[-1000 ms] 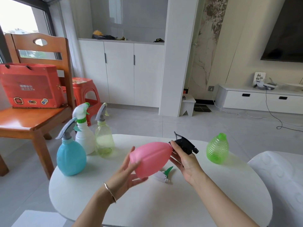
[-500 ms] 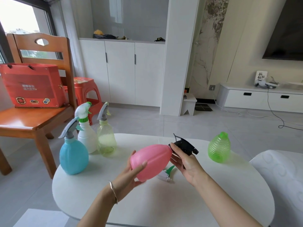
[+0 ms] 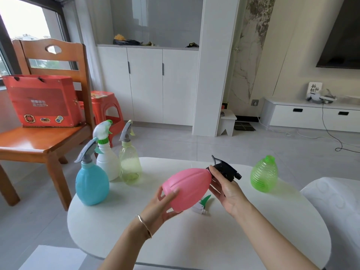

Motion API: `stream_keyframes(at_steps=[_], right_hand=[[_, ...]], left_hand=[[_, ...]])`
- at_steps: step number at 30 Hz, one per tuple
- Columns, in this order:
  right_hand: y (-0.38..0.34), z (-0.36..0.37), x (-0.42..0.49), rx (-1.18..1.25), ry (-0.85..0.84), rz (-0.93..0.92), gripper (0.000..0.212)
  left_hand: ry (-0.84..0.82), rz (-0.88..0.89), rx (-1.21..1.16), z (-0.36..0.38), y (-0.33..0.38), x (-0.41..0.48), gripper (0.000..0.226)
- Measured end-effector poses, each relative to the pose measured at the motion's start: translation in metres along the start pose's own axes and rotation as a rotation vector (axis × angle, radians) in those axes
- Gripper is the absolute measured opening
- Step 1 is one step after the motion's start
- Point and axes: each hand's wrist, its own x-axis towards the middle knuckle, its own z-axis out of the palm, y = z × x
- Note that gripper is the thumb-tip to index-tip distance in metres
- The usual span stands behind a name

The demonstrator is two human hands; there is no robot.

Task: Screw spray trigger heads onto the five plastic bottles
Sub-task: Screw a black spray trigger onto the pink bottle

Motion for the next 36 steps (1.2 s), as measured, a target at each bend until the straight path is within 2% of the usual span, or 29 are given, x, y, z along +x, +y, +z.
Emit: stream_keyframes(at_steps=[2, 4, 6, 8, 10, 14, 18, 23, 28, 30, 33, 36], right_hand=[[-0.001, -0.003, 0.001, 0.001, -0.035, 0.007, 0.021], [-0.003, -0.002, 0.000, -0.037, -0.102, -0.001, 0.030], [-0.004, -0.001, -0.001, -0.048, -0.172, 0.008, 0.031], [-0.005, 0.000, -0.002, -0.042, -0.228, 0.031, 0.031], [-0.007, -0.001, -0.002, -0.069, -0.286, 0.055, 0.033], [-0.013, -0.002, -0.003, -0.145, -0.333, 0.021, 0.043], [-0.013, -0.002, -0.001, -0.199, -0.254, -0.049, 0.039], [-0.011, 0.000, 0.000, -0.209, -0.193, -0.064, 0.048], [-0.006, 0.008, -0.003, -0.211, -0.134, -0.100, 0.044], [-0.003, 0.013, -0.004, -0.230, -0.108, -0.115, 0.046], [0.001, 0.021, -0.005, -0.360, -0.056, -0.076, 0.056], [0.007, 0.034, -0.009, -0.444, -0.069, 0.062, 0.088]], left_hand=[[-0.001, 0.048, -0.013, 0.001, 0.004, -0.001, 0.087], [-0.044, -0.065, -0.116, -0.004, 0.006, -0.002, 0.080], [-0.176, -0.210, -0.164, -0.005, 0.009, -0.008, 0.080], [-0.307, -0.276, -0.092, -0.008, 0.008, -0.012, 0.077], [-0.358, -0.277, -0.011, -0.009, 0.007, -0.014, 0.075], [-0.309, -0.206, 0.033, -0.005, 0.003, -0.014, 0.083], [-0.285, -0.167, 0.031, 0.005, -0.003, -0.015, 0.084], [-0.242, -0.140, 0.110, 0.008, 0.000, -0.018, 0.091], [-0.209, -0.114, 0.143, 0.004, 0.006, -0.020, 0.078], [-0.181, -0.090, 0.182, 0.000, 0.008, -0.020, 0.084], [-0.111, -0.040, 0.254, -0.008, 0.010, -0.021, 0.083], [-0.002, 0.029, 0.205, -0.017, 0.016, -0.021, 0.084]])
